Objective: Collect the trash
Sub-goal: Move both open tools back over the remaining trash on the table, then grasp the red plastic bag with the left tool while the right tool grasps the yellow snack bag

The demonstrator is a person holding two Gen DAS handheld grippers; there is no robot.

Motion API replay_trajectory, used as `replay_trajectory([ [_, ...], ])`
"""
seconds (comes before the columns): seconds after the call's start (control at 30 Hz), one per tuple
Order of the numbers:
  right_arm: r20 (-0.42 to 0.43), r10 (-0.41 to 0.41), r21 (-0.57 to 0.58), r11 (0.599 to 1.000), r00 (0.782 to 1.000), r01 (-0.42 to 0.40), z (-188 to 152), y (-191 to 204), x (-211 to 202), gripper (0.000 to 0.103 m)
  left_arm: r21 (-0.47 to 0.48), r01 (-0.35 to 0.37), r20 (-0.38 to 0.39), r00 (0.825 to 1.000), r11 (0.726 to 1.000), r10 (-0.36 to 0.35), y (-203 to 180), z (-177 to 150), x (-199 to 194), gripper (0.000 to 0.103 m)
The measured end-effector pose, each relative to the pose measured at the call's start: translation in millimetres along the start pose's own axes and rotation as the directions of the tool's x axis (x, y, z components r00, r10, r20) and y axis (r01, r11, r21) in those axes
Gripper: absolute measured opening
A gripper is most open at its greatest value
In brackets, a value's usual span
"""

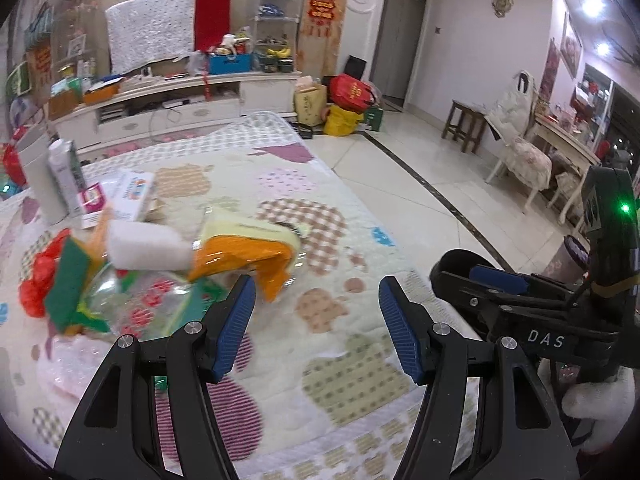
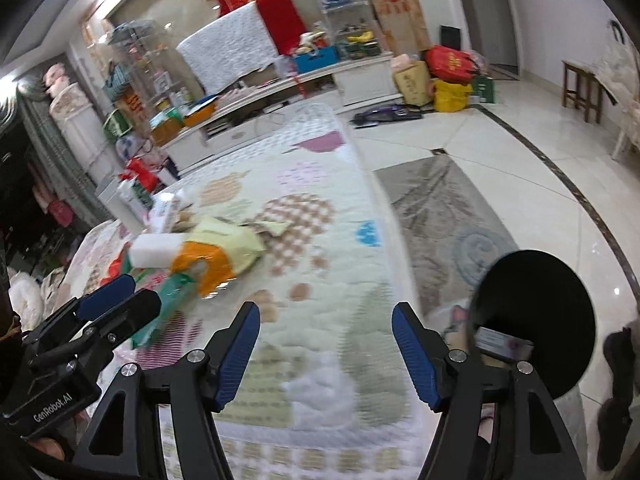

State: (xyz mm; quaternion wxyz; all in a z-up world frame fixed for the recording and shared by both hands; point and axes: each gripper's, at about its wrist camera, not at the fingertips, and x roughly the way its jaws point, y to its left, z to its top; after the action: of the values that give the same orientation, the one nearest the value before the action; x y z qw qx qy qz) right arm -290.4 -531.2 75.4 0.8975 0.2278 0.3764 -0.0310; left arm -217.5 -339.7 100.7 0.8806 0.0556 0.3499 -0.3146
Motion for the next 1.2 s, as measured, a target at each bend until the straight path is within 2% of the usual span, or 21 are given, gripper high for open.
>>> replay_trajectory([
  [0.3, -0.056, 0.075, -0.088, 0.993, 0.996, -0.080, -4.7, 63.4, 31.4, 0.068, -0.075, -0.080, -0.002, 0.997, 0.994, 0.080, 66.7, -14.9, -21.7, 0.063],
  [0.57, -0.080, 0.107, -0.147, 0.982, 0.991, -0.118, -4.2, 96.7, 47.4, 0.069, -0.159, -0.122, -0.013, 0.992, 0.980, 0.122, 153.1, -28.8, -35.5, 0.063],
  [0.8, -0.098, 0.123, -0.172, 0.975, 0.988, -0.138, 2.7, 109.0, 61.9, 0.070, -0.209, -0.167, -0.044, 0.986, 0.964, 0.161, 218.0, -38.3, -35.0, 0.063],
  [0.9, -0.080, 0.114, -0.188, 0.974, 0.990, -0.127, 12.4, 109.1, 71.6, 0.072, -0.230, -0.162, -0.029, 0.987, 0.960, 0.159, 240.5, -38.0, -34.5, 0.063],
  [0.97, -0.085, 0.115, -0.191, 0.973, 0.990, -0.129, 19.4, 108.0, 78.9, 0.083, -0.256, -0.145, -0.019, 0.989, 0.956, 0.145, 256.2, -34.8, -31.4, 0.064],
  [1.07, -0.104, 0.101, -0.201, 0.972, 0.989, -0.120, 33.7, 106.2, 93.9, 0.083, -0.287, -0.121, -0.019, 0.992, 0.950, 0.121, 275.3, -28.0, -26.0, 0.066],
  [1.2, -0.097, 0.095, -0.217, 0.969, 0.991, -0.114, 47.2, 105.3, 107.1, 0.083, -0.279, -0.139, -0.025, 0.990, 0.950, 0.137, 294.0, -17.5, -12.7, 0.066],
])
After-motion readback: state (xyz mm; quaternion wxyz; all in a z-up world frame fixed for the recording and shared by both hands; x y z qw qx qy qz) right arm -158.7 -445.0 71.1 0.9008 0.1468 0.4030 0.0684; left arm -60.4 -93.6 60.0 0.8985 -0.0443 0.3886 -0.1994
